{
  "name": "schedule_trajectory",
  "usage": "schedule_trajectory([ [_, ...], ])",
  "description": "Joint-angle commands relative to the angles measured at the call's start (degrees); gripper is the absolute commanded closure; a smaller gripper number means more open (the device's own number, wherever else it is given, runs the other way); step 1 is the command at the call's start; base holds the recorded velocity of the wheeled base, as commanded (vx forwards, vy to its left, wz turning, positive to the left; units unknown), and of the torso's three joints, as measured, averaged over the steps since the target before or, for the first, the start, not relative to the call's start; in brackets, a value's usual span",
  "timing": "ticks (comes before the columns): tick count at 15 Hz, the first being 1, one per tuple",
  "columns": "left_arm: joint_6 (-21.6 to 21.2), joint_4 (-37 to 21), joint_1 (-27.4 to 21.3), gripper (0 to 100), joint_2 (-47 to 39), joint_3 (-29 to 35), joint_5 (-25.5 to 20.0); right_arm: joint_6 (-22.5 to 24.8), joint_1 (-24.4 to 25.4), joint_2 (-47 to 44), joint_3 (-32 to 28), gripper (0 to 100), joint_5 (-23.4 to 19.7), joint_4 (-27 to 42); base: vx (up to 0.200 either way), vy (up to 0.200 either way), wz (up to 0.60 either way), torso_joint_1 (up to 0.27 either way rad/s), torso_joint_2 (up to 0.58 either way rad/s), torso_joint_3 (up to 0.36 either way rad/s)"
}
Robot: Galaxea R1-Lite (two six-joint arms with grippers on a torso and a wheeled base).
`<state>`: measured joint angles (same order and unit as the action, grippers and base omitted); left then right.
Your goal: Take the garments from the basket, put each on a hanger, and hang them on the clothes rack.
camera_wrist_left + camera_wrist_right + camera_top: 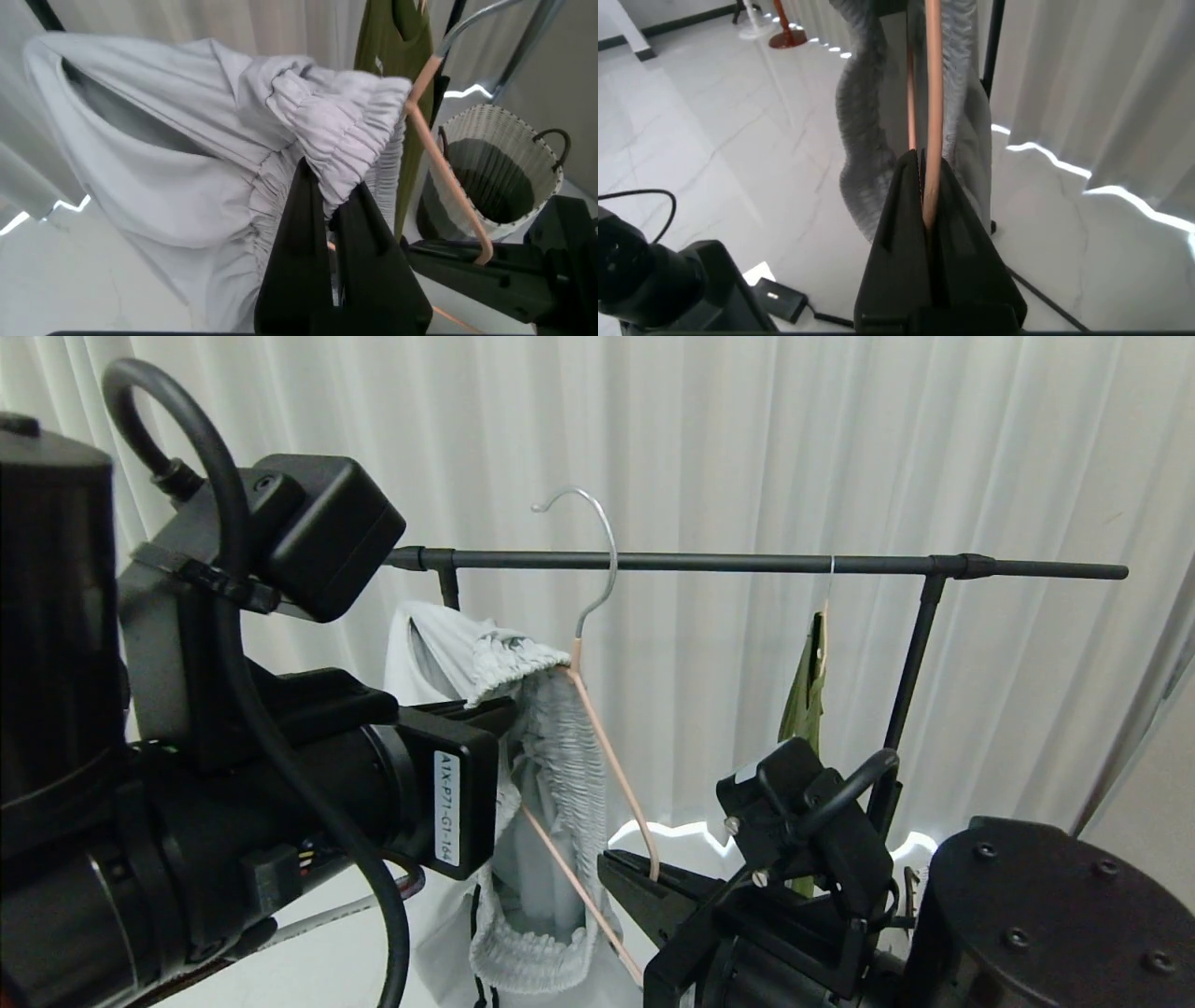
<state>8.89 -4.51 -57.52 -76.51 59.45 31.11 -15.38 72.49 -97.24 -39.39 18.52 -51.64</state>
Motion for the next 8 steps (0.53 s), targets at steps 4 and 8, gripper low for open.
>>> schedule_trajectory([
  [4, -0.1, -0.1, -0.1, 0, 0.2, -0.1, -0.1, 0.6, 0.0, -0.5, -0.2, 100, 0.9, -0.8, 0.0, 0.0, 0.0, 0.0, 0.0, 0.0],
  [8, -0.1, -0.1, -0.1, 0, 0.3, -1.2, -0.1, 1.5, 0.0, -0.3, -0.1, 100, 1.1, -2.1, 0.0, 0.0, 0.0, 0.0, 0.0, 0.0],
])
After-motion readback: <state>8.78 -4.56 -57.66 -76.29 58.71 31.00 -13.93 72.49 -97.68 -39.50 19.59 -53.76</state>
